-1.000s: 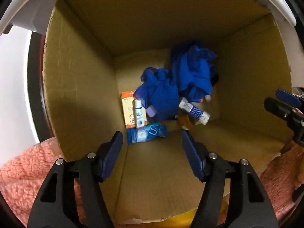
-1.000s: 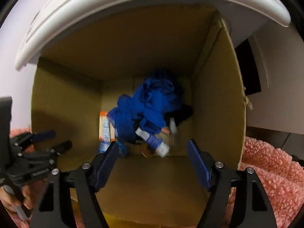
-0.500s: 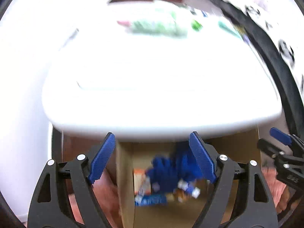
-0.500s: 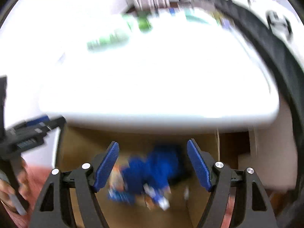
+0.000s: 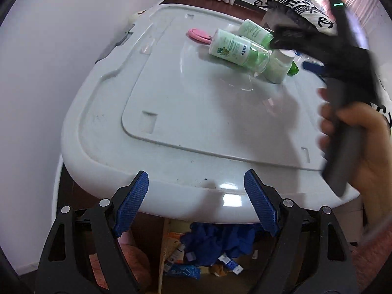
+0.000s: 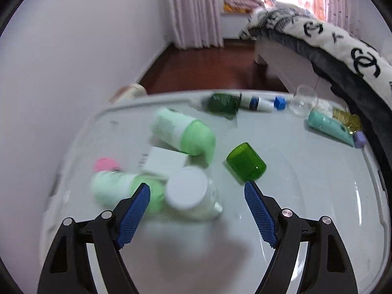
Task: Collect trash
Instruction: 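Grasp the white-capped jar with the right tool while the left grasps the green lotion bottle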
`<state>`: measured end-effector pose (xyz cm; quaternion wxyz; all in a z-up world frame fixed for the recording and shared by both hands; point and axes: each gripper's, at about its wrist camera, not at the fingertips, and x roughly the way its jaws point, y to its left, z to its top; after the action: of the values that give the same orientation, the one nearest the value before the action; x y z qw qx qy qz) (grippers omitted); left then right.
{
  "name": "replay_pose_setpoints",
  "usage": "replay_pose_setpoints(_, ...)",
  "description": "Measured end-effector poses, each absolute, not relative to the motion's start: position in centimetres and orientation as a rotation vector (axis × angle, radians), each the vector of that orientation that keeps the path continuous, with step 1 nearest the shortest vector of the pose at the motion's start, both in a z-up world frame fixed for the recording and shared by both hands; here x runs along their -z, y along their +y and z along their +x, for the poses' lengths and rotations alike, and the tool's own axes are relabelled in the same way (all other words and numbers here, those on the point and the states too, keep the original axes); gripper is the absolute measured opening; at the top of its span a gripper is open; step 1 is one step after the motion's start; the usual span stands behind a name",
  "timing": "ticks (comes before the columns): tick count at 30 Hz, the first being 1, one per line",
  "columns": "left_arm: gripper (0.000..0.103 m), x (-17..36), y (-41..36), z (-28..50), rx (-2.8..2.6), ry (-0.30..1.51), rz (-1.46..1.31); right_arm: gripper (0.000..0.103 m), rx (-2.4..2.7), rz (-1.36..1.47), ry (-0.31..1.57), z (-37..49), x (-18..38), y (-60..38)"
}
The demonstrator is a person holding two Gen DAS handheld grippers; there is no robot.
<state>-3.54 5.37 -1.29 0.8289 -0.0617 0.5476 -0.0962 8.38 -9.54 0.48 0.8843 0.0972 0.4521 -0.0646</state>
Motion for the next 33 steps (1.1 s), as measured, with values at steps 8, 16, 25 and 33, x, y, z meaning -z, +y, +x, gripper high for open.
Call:
replay_pose_setpoints(8, 0.079, 1.6, 5.4, -3.6, 0.217, 1.167, -0.139, 0.043, 0.075, 0.276, 0.951, 7.9, -0.9, -11.4)
replay_pose_setpoints(16, 0.081, 2.1, 5.7, -2.2, 0.241, 1.194, -0.226, 0.043, -0.013, 0.297, 0.856, -3.1, -7.2, -14.8)
replay_pose_setpoints(25, 0.081, 0.2, -0.4, 8.6, 0.155, 1.158, -0.165, 0.043, -0.043, 0.354, 0.803, -14.2, -6.9, -18.3)
replay_pose_setpoints(33, 0.081, -0.6, -2.7, 14.1, 0.113, 1.167, -0.012, 0.043, -0.074, 0.382, 0.81, -14.7, -4.8, -19.3)
